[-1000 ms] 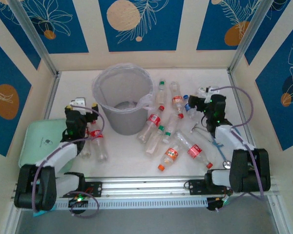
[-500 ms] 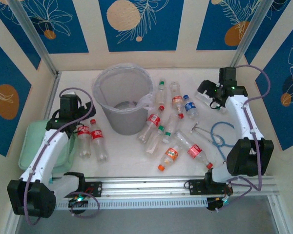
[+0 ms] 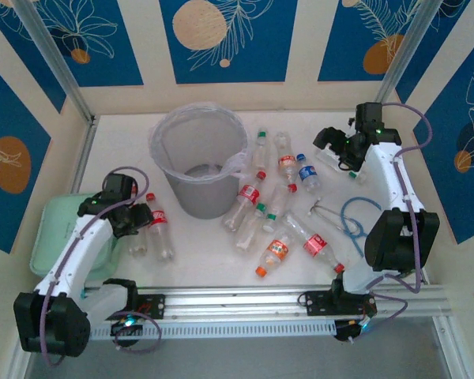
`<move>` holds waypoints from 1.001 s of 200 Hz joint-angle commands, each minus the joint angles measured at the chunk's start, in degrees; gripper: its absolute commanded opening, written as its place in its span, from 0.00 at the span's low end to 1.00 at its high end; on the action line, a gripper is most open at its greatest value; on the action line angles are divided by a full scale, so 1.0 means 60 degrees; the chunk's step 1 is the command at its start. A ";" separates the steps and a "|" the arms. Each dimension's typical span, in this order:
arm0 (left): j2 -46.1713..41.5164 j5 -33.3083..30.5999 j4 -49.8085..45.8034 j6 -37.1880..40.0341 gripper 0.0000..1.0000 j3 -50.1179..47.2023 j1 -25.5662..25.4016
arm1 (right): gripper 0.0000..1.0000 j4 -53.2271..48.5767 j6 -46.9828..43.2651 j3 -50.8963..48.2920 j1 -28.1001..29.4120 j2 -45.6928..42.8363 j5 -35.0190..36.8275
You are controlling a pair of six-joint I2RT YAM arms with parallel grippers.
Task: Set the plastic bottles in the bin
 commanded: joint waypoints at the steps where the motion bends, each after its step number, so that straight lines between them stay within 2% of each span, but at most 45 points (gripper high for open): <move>1: 0.0036 0.0019 0.0146 -0.0478 0.67 -0.0408 0.0090 | 0.99 -0.0329 -0.0280 0.0152 -0.0043 0.0088 -0.0463; 26: 0.0510 -0.0254 0.0443 -0.0370 0.67 -0.0604 0.0085 | 0.99 -0.0361 -0.0391 0.0128 -0.0030 0.0201 -0.0605; 65: 0.1117 -0.0299 0.1251 -0.0625 0.60 -0.1143 0.0086 | 0.99 -0.0217 -0.0376 -0.0196 0.0027 0.0205 -0.0613; 73: 0.1201 -0.0311 0.1398 -0.0683 0.61 -0.1228 0.0094 | 0.99 -0.0187 -0.0350 -0.0238 0.0025 0.0213 -0.0639; 90: 0.1383 -0.0306 0.1793 -0.0761 0.69 -0.1447 0.0091 | 0.99 -0.0071 -0.0291 -0.0277 0.0072 0.0289 -0.0754; 103: 0.1506 -0.0173 0.2076 -0.0861 0.69 -0.1597 0.0098 | 0.99 -0.0044 -0.0245 -0.0243 0.0132 0.0372 -0.0816; 128: 0.1526 0.0031 0.2254 -0.0994 0.54 -0.1597 0.0085 | 0.99 -0.0117 -0.0309 -0.0048 0.0275 0.0478 -0.0764; 145: 0.1290 -0.0076 0.2027 -0.0959 0.47 -0.1377 0.0085 | 0.99 -0.0143 -0.0361 0.0096 0.0307 0.0508 -0.0675; 177: 0.0653 -0.0116 0.1398 -0.0938 0.43 -0.0599 0.0085 | 0.99 -0.0165 -0.0256 0.0369 0.0308 0.0501 -0.0726; 200: 0.0054 -0.0934 0.0521 -0.0847 0.42 0.0336 0.0099 | 0.99 -0.0104 -0.0082 0.0579 0.0293 0.0452 -0.1011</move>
